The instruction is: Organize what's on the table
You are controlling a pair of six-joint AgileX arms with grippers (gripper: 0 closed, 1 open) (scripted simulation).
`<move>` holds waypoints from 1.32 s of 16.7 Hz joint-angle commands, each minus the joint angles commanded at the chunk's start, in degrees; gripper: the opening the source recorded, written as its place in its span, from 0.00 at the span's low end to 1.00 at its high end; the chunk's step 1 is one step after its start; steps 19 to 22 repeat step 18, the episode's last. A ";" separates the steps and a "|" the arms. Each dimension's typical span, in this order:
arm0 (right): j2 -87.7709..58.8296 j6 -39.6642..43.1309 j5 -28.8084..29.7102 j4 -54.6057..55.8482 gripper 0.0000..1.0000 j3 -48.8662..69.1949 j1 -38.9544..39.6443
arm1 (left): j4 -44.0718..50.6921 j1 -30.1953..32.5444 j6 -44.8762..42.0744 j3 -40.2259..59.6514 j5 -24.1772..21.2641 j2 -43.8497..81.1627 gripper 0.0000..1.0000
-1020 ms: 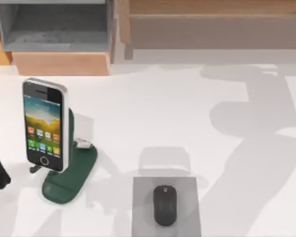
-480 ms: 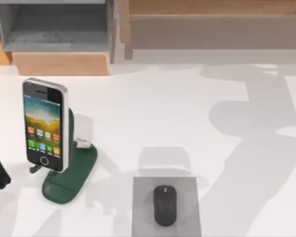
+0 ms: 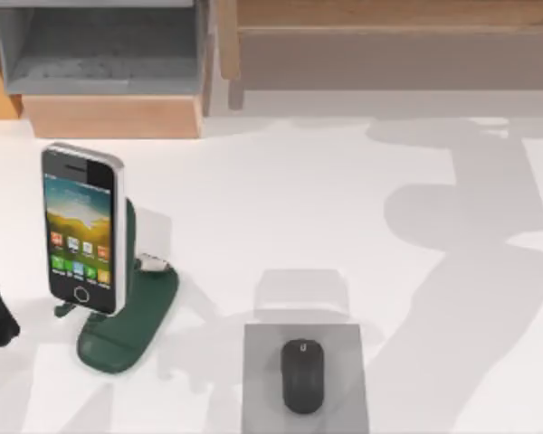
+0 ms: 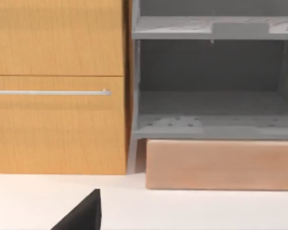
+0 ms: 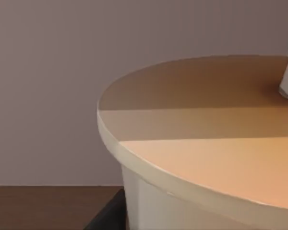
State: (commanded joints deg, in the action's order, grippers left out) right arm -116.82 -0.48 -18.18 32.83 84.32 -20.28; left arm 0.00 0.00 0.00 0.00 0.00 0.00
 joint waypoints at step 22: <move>0.00 0.00 0.00 0.00 1.00 0.00 0.00 | 0.00 0.00 0.00 0.00 0.00 0.00 1.00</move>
